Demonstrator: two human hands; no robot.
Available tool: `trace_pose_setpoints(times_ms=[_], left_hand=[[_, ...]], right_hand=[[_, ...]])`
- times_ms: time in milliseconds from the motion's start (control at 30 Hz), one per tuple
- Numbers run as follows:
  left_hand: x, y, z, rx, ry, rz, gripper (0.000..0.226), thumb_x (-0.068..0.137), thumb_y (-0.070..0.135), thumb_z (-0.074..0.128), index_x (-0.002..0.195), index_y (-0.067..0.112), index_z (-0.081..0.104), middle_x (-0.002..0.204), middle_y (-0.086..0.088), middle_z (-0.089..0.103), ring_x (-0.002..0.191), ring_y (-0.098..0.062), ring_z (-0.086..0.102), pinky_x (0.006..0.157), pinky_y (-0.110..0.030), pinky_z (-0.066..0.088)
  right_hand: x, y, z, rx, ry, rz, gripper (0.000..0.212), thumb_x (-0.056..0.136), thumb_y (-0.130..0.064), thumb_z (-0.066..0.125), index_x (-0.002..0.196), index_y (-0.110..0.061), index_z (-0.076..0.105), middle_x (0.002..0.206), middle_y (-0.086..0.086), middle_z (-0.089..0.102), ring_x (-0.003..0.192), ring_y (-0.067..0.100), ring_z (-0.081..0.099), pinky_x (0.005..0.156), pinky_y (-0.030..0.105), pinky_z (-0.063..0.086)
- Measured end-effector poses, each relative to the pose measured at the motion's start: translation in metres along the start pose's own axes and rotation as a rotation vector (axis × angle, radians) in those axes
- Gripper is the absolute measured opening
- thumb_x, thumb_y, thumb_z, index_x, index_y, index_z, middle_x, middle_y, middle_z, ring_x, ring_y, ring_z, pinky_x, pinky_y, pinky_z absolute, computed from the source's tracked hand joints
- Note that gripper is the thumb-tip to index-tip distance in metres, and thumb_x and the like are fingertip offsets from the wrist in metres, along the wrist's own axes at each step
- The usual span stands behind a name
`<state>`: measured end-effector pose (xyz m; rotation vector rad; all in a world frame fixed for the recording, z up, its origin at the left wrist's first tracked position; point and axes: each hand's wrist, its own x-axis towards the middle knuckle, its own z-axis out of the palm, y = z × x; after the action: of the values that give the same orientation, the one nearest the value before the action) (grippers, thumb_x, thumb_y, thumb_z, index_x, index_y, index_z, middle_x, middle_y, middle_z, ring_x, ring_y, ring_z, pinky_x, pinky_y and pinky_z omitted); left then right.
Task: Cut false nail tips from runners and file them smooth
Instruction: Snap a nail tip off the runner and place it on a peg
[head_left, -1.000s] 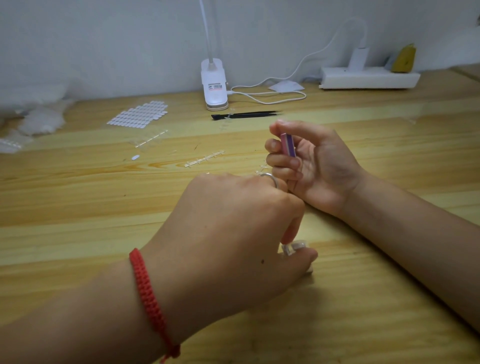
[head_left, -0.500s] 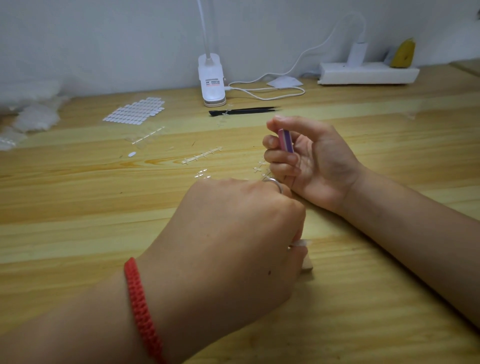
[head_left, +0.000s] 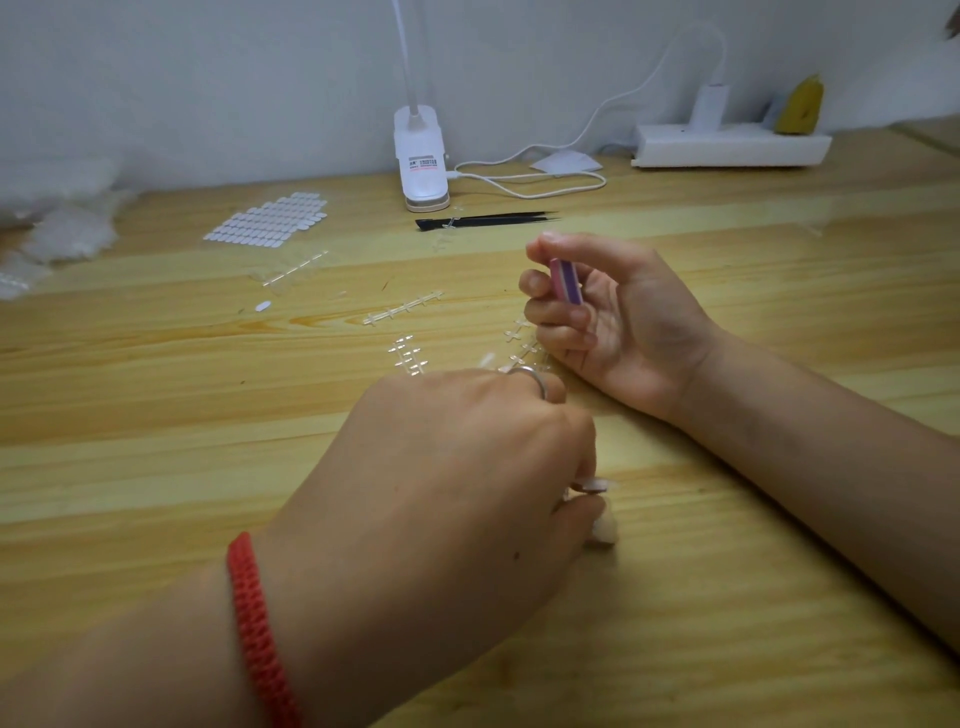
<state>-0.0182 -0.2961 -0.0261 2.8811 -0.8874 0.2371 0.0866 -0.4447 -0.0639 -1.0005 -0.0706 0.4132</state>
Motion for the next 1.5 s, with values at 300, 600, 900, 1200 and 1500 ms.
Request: trace_pose_setpoints(times_ms=[300, 600, 900, 1200, 1500], left_hand=[[-0.001, -0.003, 0.001, -0.065, 0.040, 0.052, 0.021, 0.070, 0.054, 0.057, 0.069, 0.035, 0.067, 0.064, 0.019, 0.061, 0.061, -0.004, 0.059, 0.048, -0.018, 0.024], [-0.003, -0.006, 0.001, -0.084, 0.084, 0.035, 0.021, 0.074, 0.051, 0.054, 0.069, 0.037, 0.068, 0.065, 0.018, 0.061, 0.061, -0.005, 0.060, 0.054, -0.011, 0.015], [0.000, -0.009, 0.006, -0.151, 0.083, 0.002, 0.019, 0.072, 0.050, 0.055, 0.067, 0.036, 0.066, 0.065, 0.017, 0.061, 0.060, -0.005, 0.058, 0.055, -0.006, 0.016], [0.001, -0.010, 0.011, -0.169, 0.067, -0.012, 0.018, 0.070, 0.052, 0.054, 0.068, 0.037, 0.063, 0.065, 0.018, 0.058, 0.059, -0.004, 0.056, 0.050, -0.010, 0.022], [0.001, -0.010, 0.012, -0.152, 0.056, -0.023, 0.021, 0.069, 0.052, 0.053, 0.066, 0.036, 0.065, 0.062, 0.017, 0.059, 0.058, -0.004, 0.057, 0.051, -0.007, 0.016]], right_hand=[[-0.042, -0.069, 0.036, -0.817, -0.025, -0.429, 0.008, 0.087, -0.026, 0.065, 0.080, -0.026, 0.070, 0.066, -0.008, 0.063, 0.052, 0.005, 0.042, 0.046, 0.015, 0.034], [-0.104, -0.018, 0.004, -1.342, -0.031, -0.050, 0.046, 0.063, -0.076, 0.057, 0.079, -0.037, 0.073, 0.077, -0.007, 0.070, 0.072, 0.008, 0.064, 0.063, 0.020, 0.047], [-0.104, -0.010, 0.014, -1.108, -0.020, 0.007, 0.030, 0.057, -0.059, 0.068, 0.067, -0.032, 0.076, 0.068, -0.014, 0.070, 0.063, -0.007, 0.061, 0.057, 0.005, 0.041], [-0.103, -0.013, 0.016, -1.057, 0.018, 0.100, 0.021, 0.058, -0.047, 0.074, 0.065, -0.028, 0.076, 0.063, -0.011, 0.066, 0.060, -0.006, 0.056, 0.055, 0.005, 0.039], [-0.102, -0.017, 0.017, -1.053, -0.016, 0.136, 0.031, 0.055, -0.053, 0.067, 0.068, -0.027, 0.076, 0.064, -0.006, 0.063, 0.062, -0.001, 0.055, 0.057, 0.007, 0.038]])
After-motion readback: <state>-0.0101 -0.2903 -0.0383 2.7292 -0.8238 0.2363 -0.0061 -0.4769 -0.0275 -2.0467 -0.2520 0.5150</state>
